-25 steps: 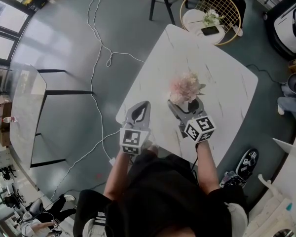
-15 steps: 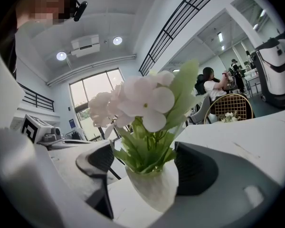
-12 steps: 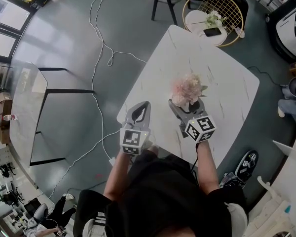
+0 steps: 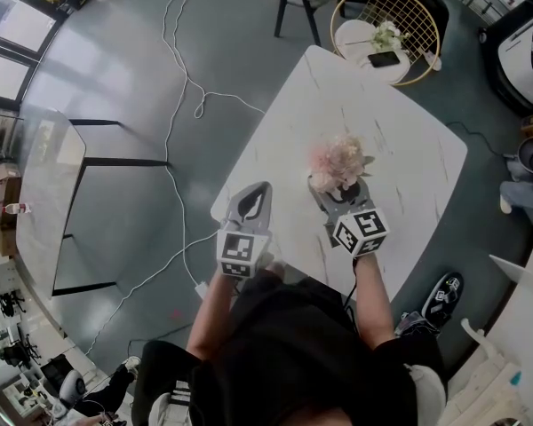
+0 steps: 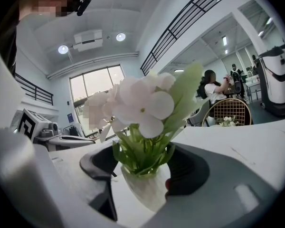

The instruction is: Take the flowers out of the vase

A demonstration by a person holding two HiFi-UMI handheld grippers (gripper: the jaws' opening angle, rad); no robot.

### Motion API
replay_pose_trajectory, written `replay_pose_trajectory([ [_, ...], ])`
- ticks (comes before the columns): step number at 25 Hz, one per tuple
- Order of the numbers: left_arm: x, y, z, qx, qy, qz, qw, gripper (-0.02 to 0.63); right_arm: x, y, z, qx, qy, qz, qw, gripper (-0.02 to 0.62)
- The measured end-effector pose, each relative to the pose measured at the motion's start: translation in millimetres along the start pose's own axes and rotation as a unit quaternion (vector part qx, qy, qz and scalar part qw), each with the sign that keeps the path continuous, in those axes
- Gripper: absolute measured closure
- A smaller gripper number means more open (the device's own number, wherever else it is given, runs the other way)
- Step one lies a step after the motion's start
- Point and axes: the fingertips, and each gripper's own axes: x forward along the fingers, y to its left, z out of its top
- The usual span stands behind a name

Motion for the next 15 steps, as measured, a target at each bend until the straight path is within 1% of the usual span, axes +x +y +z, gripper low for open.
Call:
replay_pose_trajectory([
  [4,-2.9,1.0,-2.0,-0.002,-0.001,0.004,1.0000,0.600,-1.7,-2.6,-0.4,-0.009,0.001,-0.010,1.000,0.372],
  [7,-4.9,3.0,-1.4,-0.005,-0.002,0.006,1.0000,0.600,-1.2,-3.1,0.5,-0.012,0.003,-0.015,1.000,0.420],
  [10,-7.1,3.9,-0.7,-0.005,-0.002,0.007,1.0000,0.600,-1.1,-3.9,1.7,-0.015,0.004,-0.019,1.000,0.451],
  [15,-10.1,4.9,-2.3,-0.006,-0.003,0.009,0.9999,0.600,-1.9,-4.8,1.2,-0.020,0.005,-0.024,0.999,0.471],
])
